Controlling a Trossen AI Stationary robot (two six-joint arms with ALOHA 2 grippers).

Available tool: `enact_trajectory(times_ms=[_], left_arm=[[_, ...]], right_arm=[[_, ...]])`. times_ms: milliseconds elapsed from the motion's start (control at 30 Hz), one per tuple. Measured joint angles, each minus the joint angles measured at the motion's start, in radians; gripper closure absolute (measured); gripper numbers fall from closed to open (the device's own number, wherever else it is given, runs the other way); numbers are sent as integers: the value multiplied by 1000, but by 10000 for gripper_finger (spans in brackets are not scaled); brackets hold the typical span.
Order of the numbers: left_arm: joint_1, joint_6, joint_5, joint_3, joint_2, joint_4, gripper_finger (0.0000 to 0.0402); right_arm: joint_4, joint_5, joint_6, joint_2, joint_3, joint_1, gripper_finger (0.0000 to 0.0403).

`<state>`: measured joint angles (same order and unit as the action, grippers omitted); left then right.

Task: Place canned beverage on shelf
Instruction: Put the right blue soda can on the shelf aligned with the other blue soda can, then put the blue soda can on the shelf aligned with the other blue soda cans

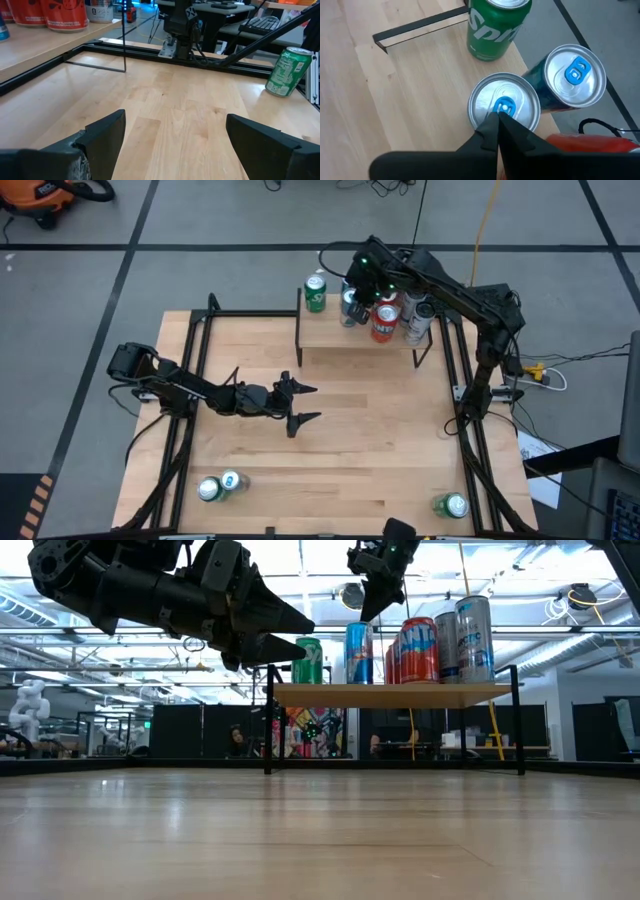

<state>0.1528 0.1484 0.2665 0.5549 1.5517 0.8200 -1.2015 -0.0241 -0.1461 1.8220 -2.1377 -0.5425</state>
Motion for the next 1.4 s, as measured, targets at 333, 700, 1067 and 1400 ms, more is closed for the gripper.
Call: enact_trajectory(times_ms=[333,700,1067,1400], left_arm=[[-1,-16,1,0,0,-9,56],[108,-60,261,2,-263,-363,56],[287,111,339,2,-574,-915,56],[462,290,452,182,-636,-1323,76]], right_arm=[[7,-1,22,-83,1,12,403],[80,-5,37,-191,18,272,403],[659,-108,100,-425,664,581,403],[1457,-234,146,-480,1271,762,403]])
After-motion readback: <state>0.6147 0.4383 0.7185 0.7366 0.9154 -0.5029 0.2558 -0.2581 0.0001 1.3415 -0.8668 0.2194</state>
